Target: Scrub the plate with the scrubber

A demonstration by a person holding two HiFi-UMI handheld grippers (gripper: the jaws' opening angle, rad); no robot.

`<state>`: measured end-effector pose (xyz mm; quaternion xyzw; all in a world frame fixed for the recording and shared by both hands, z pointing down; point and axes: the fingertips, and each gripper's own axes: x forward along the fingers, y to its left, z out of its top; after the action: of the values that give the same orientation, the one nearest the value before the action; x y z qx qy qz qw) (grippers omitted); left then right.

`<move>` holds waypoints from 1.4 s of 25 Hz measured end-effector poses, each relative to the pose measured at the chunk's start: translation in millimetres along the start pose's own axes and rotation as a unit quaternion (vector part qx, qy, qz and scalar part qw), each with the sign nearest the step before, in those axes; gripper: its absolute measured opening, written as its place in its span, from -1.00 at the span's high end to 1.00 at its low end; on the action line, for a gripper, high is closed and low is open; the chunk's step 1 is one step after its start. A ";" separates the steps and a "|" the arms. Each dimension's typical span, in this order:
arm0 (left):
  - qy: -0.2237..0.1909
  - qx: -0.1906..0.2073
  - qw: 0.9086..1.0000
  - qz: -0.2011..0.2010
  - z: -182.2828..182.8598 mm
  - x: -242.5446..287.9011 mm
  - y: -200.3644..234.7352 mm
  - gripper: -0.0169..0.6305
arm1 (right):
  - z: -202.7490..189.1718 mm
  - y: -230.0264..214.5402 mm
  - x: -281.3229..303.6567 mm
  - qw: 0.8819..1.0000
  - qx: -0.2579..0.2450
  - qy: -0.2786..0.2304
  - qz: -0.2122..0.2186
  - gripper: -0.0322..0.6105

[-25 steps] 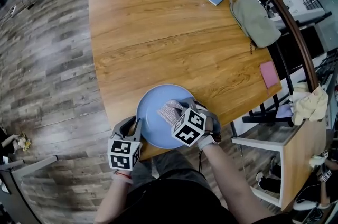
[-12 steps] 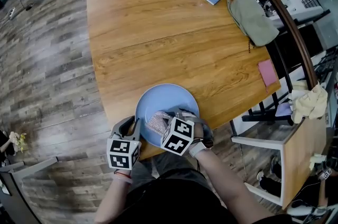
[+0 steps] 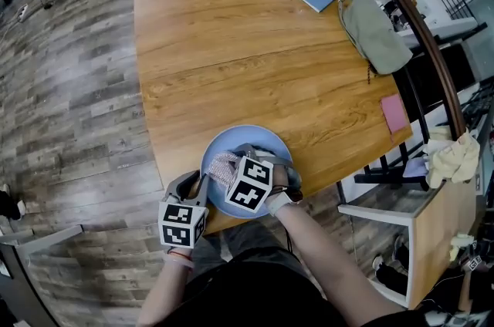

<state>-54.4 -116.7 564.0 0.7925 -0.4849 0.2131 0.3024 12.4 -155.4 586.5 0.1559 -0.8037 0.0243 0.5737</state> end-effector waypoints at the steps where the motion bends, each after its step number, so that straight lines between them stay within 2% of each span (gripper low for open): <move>1: 0.000 0.000 1.000 0.000 -0.2 -0.1 -0.1 0.77 | 0.8 -5.9 0.7 1.000 0.001 -0.001 -0.004 0.65; 9: 0.002 0.000 1.000 0.005 -2.1 -0.8 -0.8 0.77 | -13.5 -52.7 2.0 0.998 0.028 -0.003 -0.052 0.65; 16: 0.000 0.002 1.000 0.008 0.4 -1.3 -0.2 0.77 | -51.2 -74.1 -10.5 0.994 0.068 0.009 -0.086 0.65; 26: 0.001 0.006 1.000 0.008 1.9 -1.5 2.0 0.77 | -87.6 -64.6 -26.3 0.990 0.097 0.025 -0.096 0.66; 35: -0.001 0.005 1.000 0.007 2.1 -0.6 2.7 0.77 | -103.1 -33.4 -36.8 0.989 0.121 0.033 -0.078 0.66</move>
<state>-57.0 -118.7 562.8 0.7907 -0.4896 0.2172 0.2966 126.7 -156.5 582.7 0.2856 -0.7608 0.0820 0.5770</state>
